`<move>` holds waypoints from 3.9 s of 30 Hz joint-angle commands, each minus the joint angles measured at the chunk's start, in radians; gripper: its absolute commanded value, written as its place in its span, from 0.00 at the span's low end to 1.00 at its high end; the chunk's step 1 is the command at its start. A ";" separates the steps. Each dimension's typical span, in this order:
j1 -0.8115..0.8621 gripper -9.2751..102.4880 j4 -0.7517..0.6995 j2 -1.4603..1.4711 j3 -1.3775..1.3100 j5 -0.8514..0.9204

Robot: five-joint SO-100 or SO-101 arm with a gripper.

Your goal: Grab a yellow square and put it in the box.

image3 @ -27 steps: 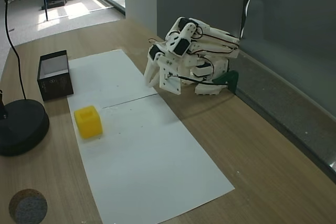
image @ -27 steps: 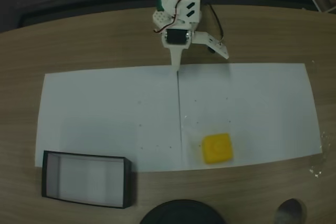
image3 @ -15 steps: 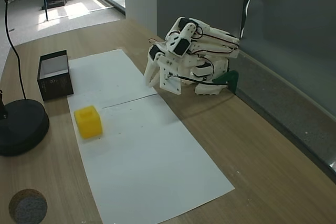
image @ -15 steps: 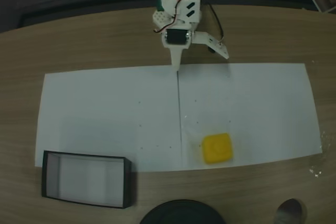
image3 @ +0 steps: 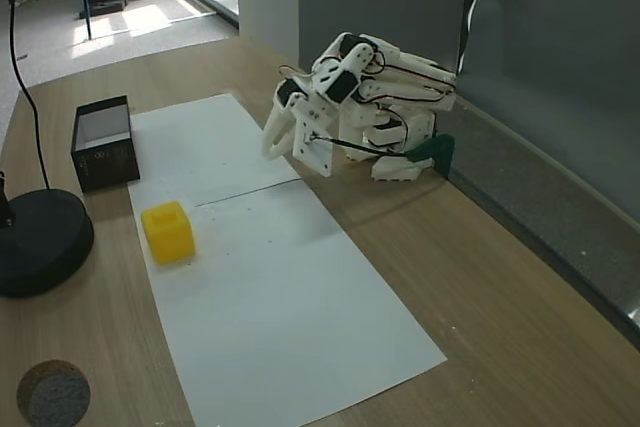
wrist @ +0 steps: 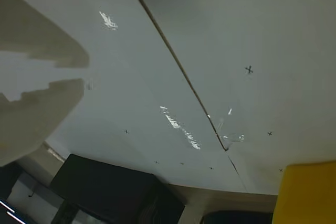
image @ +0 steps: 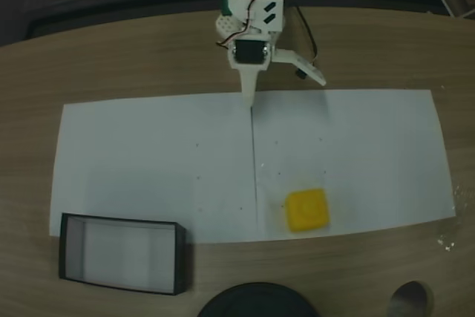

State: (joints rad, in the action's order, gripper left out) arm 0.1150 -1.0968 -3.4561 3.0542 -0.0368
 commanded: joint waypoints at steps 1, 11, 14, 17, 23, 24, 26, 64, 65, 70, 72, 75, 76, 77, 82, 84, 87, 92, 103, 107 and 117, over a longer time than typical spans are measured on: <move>0.002 0.10 0.104 -0.017 -0.081 0.040; -0.318 0.33 0.080 0.028 -0.264 0.098; -0.394 0.33 0.080 0.160 -0.345 0.092; -0.420 0.33 0.081 0.387 -0.489 0.092; -0.430 0.33 0.017 0.988 -0.905 0.080; -0.420 0.33 -0.003 1.091 -0.985 0.061; -0.388 0.33 -0.058 1.293 -1.143 0.035; -0.285 0.41 -0.558 2.497 -2.382 -0.051; -0.287 0.41 -0.549 2.507 -2.382 -0.051; -0.276 0.41 -0.508 2.556 -2.382 -0.049; -0.276 0.40 -0.503 2.574 -2.382 -0.049; -0.276 0.33 -0.489 2.591 -2.382 -0.049; -0.275 0.28 -0.488 2.595 -2.382 -0.049; -0.275 0.23 -0.488 2.599 -2.382 -0.052; -0.272 0.16 -0.482 2.583 -2.384 -0.055; -0.253 0.17 -0.500 2.559 -2.408 -0.051; -0.175 0.17 -0.549 2.485 -2.500 -0.048; 0.035 0.17 -0.606 2.327 -2.735 0.037; 0.442 0.17 -0.402 2.372 -2.905 0.120; 0.434 0.17 -0.377 2.479 -2.910 0.120; 0.374 0.17 -0.279 2.643 -2.910 0.117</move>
State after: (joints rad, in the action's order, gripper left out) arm 0.4924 -1.4067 -0.7931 0.1963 0.0798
